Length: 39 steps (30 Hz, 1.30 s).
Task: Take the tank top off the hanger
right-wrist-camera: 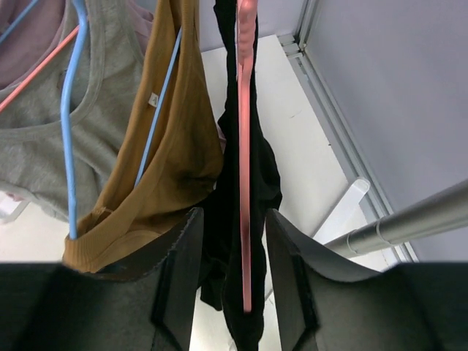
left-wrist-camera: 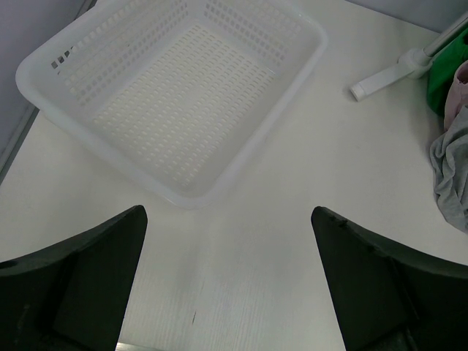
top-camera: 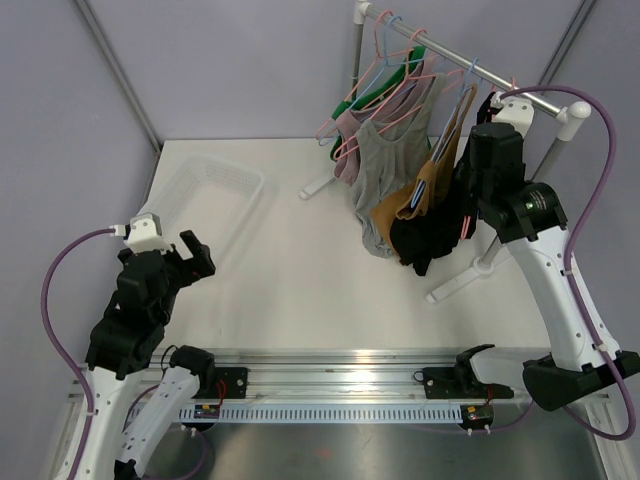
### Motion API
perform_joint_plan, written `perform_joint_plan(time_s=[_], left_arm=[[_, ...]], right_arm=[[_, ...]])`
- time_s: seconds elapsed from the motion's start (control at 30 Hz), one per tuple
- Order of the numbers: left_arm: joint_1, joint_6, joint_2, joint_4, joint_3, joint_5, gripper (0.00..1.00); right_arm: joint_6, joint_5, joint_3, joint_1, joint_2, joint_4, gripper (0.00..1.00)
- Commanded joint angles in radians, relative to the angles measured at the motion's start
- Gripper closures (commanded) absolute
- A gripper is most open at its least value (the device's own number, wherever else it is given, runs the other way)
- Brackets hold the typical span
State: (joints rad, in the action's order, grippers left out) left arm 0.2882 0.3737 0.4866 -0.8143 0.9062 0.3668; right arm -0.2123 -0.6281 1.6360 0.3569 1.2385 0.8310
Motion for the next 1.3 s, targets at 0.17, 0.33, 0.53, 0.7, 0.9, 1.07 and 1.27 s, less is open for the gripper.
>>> perform_joint_plan(time_s=[0.17,0.33,0.53,0.7,0.9,1.07,1.27], left_arm=[[0.005,-0.002,0.003,0.044,-0.009,-0.023,0.01],[0.005,-0.001,0.004,0.044,-0.009,-0.023,0.01],[0.003,-0.002,0.004,0.044,-0.009,-0.025,0.01],[0.005,-0.002,0.010,0.046,-0.009,-0.028,0.01],[0.005,-0.002,0.009,0.046,-0.009,-0.026,0.01],[0.005,-0.001,0.004,0.044,-0.009,-0.023,0.01],[0.003,0.001,0.009,0.044,-0.004,-0.008,0.01]], right_arm=[[0.030,-0.097,-0.033,-0.035,0.016,-0.113,0.67],[0.034,-0.094,-0.056,-0.033,0.000,-0.135,0.83],[0.054,-0.097,-0.073,-0.033,-0.037,-0.167,1.00],[0.063,-0.071,-0.003,-0.033,-0.054,-0.145,1.00],[0.070,-0.030,0.079,-0.033,-0.065,-0.107,1.00],[0.044,0.045,0.136,-0.035,-0.096,-0.035,1.00],[0.016,0.230,0.122,-0.033,-0.197,0.066,1.00]])
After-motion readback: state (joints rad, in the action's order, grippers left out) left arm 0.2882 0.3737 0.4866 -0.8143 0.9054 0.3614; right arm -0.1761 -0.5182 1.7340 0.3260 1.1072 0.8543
